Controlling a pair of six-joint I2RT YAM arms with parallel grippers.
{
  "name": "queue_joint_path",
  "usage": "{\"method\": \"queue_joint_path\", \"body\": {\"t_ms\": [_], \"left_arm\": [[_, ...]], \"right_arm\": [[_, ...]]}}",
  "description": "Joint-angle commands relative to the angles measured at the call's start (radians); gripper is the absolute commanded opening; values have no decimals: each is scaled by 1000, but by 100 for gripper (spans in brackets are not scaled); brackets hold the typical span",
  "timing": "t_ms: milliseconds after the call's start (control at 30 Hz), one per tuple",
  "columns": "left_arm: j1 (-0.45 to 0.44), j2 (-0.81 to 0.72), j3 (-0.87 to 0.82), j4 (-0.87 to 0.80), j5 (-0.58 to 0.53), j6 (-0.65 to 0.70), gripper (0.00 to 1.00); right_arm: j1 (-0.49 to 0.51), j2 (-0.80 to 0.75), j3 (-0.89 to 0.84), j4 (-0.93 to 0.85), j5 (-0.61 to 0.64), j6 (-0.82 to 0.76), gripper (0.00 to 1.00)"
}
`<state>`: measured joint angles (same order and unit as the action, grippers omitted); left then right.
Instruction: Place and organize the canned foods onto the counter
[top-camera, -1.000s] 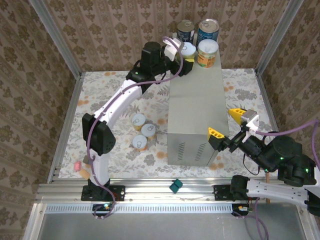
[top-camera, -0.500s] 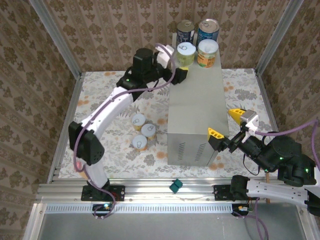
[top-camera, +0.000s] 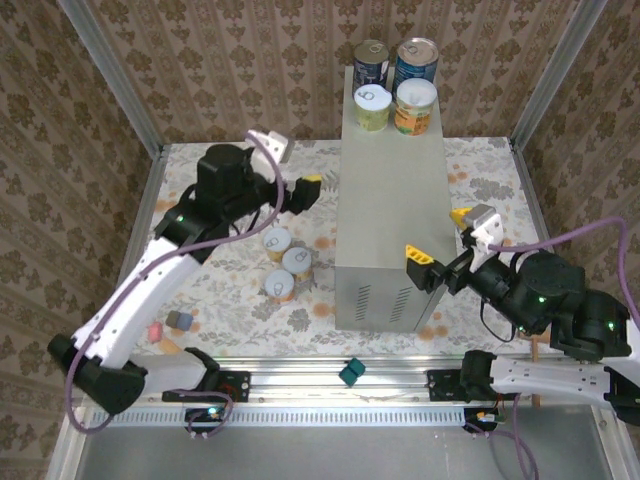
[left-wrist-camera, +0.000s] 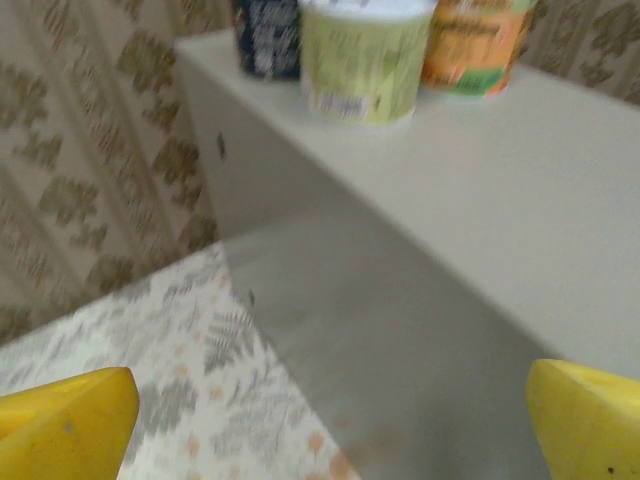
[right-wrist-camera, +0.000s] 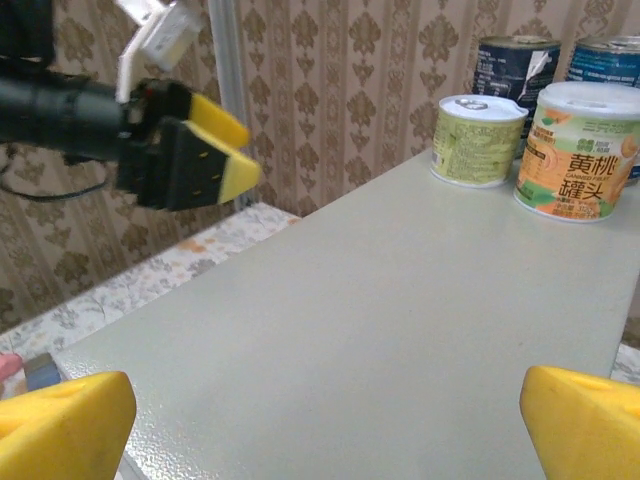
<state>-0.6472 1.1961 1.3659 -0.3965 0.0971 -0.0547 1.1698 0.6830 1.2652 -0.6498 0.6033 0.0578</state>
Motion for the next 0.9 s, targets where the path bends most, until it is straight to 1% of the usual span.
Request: {"method": "queue_joint_path", "body": {"t_ms": [0,67,200,267,333,433,600,800,867], "left_arm": [[-6,-81,-81,-185,-104,-107,100],[-13,-139,-132,-231,-127,-159,100],[-36,-232,-224,-319,-199,-244,100],[-38,-248,-255,-363,-208,-283,100],[-43,-249,-284,-414,-220,-328,100],[-56,-250,-338,-454,-222,-395,100],[-96,-256,-450,-435,-215,-474,99],[-154,-236,-561,-417,-224,-498,97],[-172,-215,-580,-415,-250,-499,97]], "right_arm": [[2,69,106,-115,46,16,100],[2,135,179,-174,26,16,100],[2,317,387,-370,-80,5,100],[2,419,498,-476,-145,5,100],[3,503,587,-542,-213,12,100],[8,581,652,-574,-324,16,100],[50,663,695,-577,-415,7,100],[112,741,724,-575,-425,-5,100],[122,751,727,-567,-424,-7,100]]}}
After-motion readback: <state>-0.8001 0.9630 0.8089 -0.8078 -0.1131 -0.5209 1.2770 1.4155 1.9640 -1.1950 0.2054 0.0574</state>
